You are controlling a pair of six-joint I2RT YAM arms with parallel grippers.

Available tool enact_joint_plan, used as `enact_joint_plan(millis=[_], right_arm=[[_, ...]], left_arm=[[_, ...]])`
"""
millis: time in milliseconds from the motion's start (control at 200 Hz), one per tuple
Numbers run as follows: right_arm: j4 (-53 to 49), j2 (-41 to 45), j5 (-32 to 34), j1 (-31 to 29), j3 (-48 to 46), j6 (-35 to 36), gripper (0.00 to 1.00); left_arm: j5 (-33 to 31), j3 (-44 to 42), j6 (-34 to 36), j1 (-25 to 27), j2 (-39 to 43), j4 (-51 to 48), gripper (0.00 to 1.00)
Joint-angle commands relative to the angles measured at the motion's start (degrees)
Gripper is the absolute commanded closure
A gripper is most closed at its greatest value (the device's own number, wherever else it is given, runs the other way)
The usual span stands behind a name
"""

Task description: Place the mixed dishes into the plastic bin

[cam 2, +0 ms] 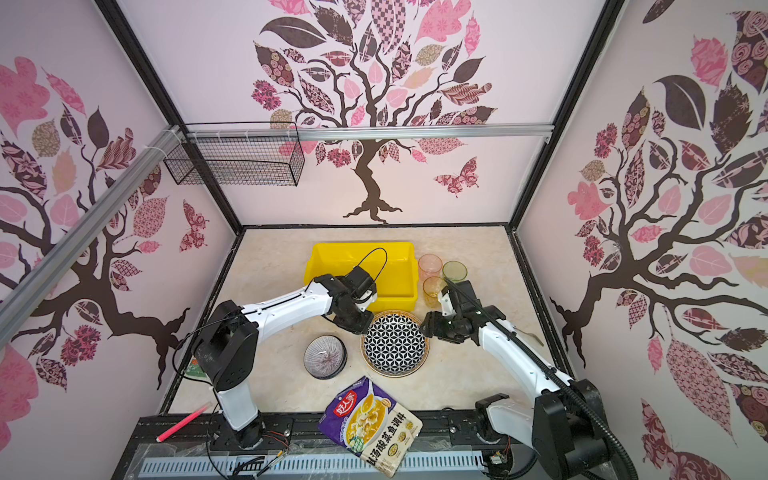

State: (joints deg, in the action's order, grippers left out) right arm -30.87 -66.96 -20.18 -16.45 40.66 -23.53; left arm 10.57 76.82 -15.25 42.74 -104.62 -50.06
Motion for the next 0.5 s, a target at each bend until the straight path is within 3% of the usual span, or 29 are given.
enact_joint_plan(millis=[0, 495], right_arm=[[-0.7, -0.5, 0.6, -0.5, -0.1, 0.7, 0.35], [-0.1, 0.1, 0.2, -0.6, -0.2, 0.5, 0.39]], left_arm=[[-0.7, 0.4, 2.2, 0.7, 1.3, -3.7, 0.94], [-1.7, 1.2, 2.1, 0.7, 2.2, -4.3, 0.95]])
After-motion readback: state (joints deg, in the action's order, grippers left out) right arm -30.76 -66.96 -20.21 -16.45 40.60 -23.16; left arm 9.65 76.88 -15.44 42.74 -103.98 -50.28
